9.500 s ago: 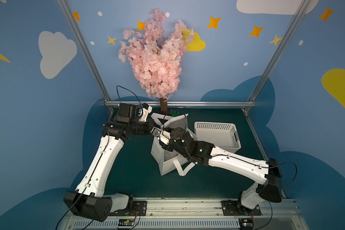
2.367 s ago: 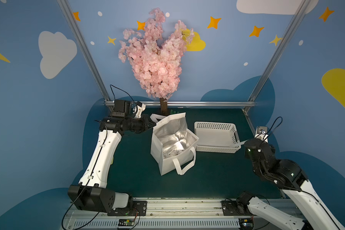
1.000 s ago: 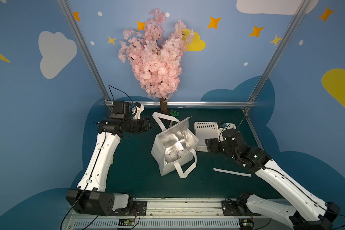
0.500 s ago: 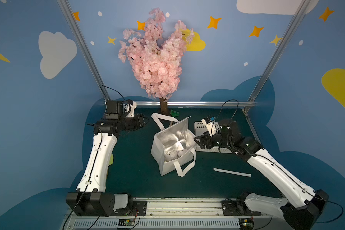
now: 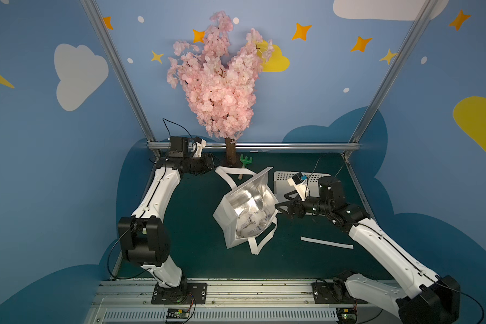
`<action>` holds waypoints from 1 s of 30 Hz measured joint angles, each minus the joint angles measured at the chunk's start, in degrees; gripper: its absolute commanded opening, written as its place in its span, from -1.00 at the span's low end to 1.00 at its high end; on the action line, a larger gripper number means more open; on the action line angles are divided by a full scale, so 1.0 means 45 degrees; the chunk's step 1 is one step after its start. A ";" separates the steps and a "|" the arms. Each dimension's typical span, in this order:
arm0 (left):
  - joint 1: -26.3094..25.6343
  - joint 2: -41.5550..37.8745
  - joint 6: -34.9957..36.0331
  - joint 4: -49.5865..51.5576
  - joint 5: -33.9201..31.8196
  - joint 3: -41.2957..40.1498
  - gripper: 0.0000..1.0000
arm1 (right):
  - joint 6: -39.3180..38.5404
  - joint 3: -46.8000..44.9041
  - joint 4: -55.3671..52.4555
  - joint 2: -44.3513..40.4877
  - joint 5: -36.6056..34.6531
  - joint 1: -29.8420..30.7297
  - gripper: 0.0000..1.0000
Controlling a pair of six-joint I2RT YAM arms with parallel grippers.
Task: Place the ice pack in the delivery bag
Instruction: Close the delivery bag at the center of the board.
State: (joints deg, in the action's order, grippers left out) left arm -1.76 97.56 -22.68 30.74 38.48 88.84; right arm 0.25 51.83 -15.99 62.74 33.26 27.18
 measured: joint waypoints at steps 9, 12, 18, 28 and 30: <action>-0.1277 0.1753 0.0049 -0.0733 0.0947 0.0500 0.04 | -0.0670 -0.0219 0.0136 -0.1229 0.1069 -0.0491 0.91; -0.1598 0.2142 0.0019 -0.0957 0.1321 0.0690 0.04 | -0.0923 -0.0923 0.0350 -0.1778 0.1326 -0.0520 0.90; -0.1909 0.3167 -0.0029 -0.1297 0.1914 0.1350 0.04 | -0.1224 -0.2370 0.1467 -0.1088 0.1399 -0.0520 0.82; -0.2395 0.3580 -0.0019 -0.1778 0.2866 0.1098 0.05 | -0.2025 -0.0544 0.2249 0.2992 0.2118 -0.0515 0.68; -0.2458 0.3541 -0.0141 -0.2317 0.3201 0.0481 0.05 | -0.2021 -0.0413 0.2633 0.3395 0.2118 -0.0515 0.70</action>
State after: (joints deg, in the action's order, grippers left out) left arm -12.82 113.49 -23.31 20.32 52.88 91.00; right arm -8.84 49.98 -4.14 78.02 42.78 24.86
